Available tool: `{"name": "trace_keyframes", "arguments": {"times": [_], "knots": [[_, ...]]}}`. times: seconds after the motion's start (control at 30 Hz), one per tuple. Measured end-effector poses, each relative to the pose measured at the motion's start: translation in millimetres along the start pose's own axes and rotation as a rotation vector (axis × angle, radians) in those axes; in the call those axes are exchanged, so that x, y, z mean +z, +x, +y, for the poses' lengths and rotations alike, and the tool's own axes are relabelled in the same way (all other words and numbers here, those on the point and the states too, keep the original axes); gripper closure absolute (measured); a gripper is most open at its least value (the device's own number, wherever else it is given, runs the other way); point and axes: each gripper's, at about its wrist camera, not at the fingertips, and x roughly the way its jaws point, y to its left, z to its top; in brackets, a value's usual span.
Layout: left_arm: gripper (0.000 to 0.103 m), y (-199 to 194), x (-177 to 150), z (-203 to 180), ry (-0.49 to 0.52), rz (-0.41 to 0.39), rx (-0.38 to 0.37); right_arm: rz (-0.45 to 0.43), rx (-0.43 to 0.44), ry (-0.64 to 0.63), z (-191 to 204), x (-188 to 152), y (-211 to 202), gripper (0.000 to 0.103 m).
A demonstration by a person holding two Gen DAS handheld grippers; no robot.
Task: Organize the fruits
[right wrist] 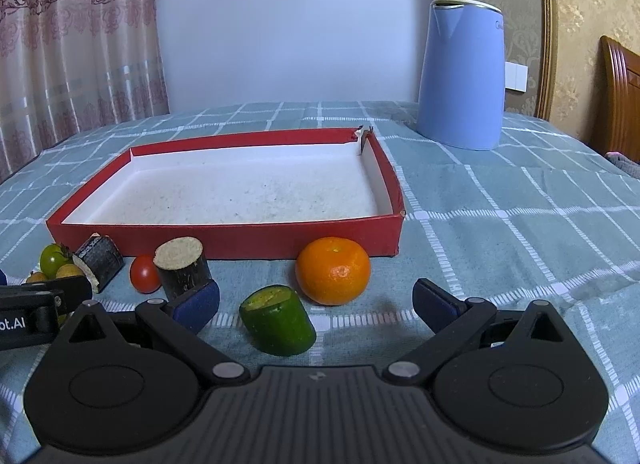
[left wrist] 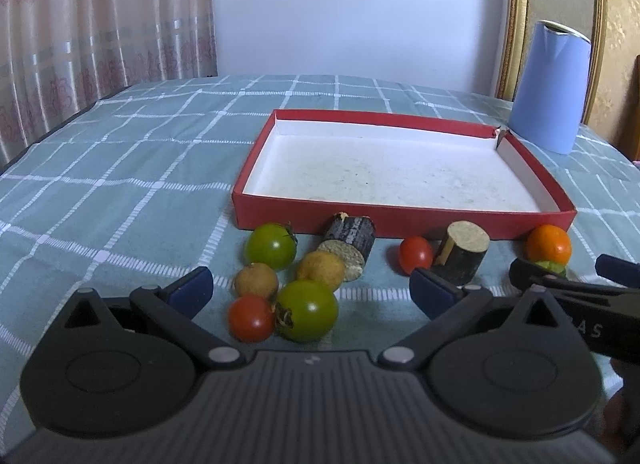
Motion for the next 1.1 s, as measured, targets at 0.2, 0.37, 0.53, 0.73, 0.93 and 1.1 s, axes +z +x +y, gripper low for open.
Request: {"name": "trace_keyframes", "arguments": {"times": [0.2,0.37,0.53,0.73,0.93,1.1], "knots": [[0.0,2,0,0,0.003,0.003,0.009,0.007,0.002,0.002,0,1,1,0.0],[0.0,5,0,1,0.003,0.011,0.017,0.011,0.003,-0.001,0,1,2,0.0],[0.0,5,1,2,0.003,0.01,0.015,0.013,0.004,-0.006,1,1,3,0.0],[0.0,6,1,2,0.005,0.014,0.014,0.013,0.003,-0.007,0,1,4,0.0],[0.0,8,1,3,0.005,0.016,0.018,0.019,0.008,-0.008,-1,1,4,0.0],[0.0,11,0,4,0.017,0.017,0.013,0.033,0.029,-0.019,-2,1,4,0.0]]}}
